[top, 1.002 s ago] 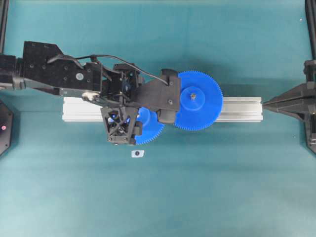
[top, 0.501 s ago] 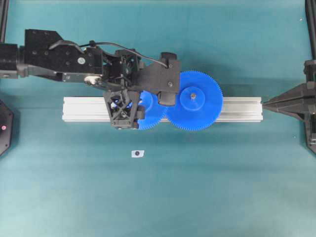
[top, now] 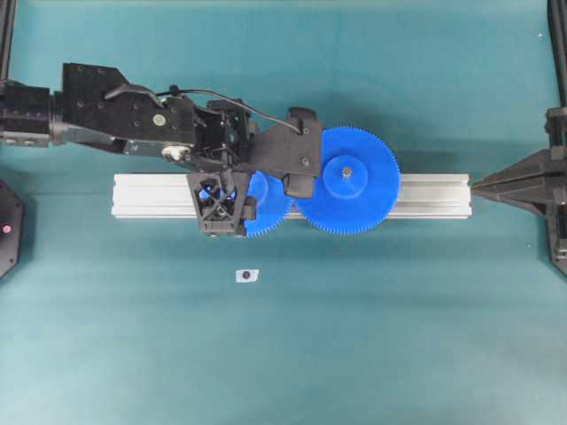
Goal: Insert the small gear onto the shaft.
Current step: 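Align the gear's bore over the shaft and lower it down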
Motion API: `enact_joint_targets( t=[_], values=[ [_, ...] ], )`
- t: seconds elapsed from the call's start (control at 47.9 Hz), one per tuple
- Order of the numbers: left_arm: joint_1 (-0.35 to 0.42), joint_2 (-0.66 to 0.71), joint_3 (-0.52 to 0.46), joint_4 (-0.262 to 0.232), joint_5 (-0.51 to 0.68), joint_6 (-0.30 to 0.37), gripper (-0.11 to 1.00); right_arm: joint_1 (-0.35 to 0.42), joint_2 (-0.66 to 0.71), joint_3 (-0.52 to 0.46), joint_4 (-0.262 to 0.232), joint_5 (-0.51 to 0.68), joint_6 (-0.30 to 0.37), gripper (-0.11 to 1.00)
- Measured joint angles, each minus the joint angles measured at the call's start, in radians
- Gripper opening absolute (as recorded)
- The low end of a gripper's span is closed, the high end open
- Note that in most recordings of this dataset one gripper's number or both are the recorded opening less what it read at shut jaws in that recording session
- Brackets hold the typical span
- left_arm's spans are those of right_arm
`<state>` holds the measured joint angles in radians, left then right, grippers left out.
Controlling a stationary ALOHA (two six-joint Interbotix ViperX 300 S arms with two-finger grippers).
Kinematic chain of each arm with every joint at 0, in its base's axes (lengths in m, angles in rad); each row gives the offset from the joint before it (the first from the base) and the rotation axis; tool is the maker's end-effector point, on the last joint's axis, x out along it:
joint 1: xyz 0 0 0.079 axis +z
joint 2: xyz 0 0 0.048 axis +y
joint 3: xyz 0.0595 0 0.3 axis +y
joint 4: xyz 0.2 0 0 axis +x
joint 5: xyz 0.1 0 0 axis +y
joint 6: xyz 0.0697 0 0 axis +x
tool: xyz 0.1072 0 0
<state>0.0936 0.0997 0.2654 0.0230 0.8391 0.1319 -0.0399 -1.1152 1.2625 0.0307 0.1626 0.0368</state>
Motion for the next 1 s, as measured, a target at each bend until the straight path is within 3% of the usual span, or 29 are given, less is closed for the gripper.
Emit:
enact_joint_targets(
  t=[0.626,0.793,1.002],
  values=[
    [-0.006,0.006,0.026,-0.002,-0.028,-0.02,0.69,-0.002,0.0,0.0,0.0,0.0,0.0,0.04],
    [-0.012,-0.025,0.054,0.005,-0.014,-0.052,0.69,0.0,0.002,0.0,0.0,0.0,0.0,0.04],
    [-0.031,-0.034,0.067,0.008,-0.014,-0.075,0.69,-0.002,0.0,0.011,0.002,0.0,0.058,0.04]
  ],
)
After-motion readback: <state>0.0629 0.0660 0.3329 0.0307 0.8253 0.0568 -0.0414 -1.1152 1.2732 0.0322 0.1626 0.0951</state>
